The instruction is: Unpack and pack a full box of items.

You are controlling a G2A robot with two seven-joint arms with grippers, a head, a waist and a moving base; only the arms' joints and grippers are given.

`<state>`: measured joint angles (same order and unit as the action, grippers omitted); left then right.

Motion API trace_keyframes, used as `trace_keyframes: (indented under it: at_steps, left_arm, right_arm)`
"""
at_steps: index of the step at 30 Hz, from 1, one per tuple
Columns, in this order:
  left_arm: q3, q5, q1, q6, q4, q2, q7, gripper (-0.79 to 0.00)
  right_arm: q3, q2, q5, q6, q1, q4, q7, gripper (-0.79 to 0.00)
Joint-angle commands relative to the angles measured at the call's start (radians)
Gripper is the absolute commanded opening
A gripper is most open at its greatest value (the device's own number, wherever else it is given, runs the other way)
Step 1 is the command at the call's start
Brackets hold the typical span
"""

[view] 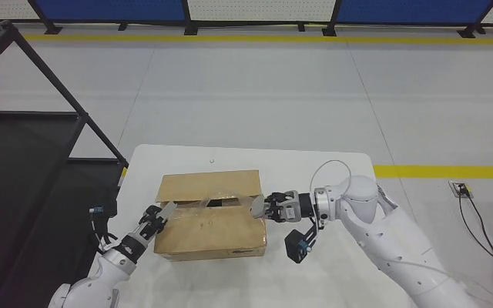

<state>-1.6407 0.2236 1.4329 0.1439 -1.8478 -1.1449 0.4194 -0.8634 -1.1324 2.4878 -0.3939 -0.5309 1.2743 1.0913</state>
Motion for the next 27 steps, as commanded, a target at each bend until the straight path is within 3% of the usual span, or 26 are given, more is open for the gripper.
trace_keyframes:
  at_steps: [1, 22, 27]
  left_arm:
    - [0.000, 0.001, 0.000, 0.000, -0.001, 0.000, -0.002, 0.000]
    - [0.008, 0.012, 0.003, -0.004, -0.010, 0.003, -0.005, 0.000]
    - [0.007, 0.011, 0.005, -0.010, -0.010, 0.003, -0.017, 0.000]
  right_arm:
    - [-0.012, 0.008, 0.007, -0.003, -0.009, 0.011, 0.004, 0.000]
    - [-0.112, 0.072, 0.028, -0.078, -0.118, 0.114, -0.080, 0.000]
    - [-0.155, 0.076, -0.061, -0.064, -0.147, 0.132, -0.129, 0.000]
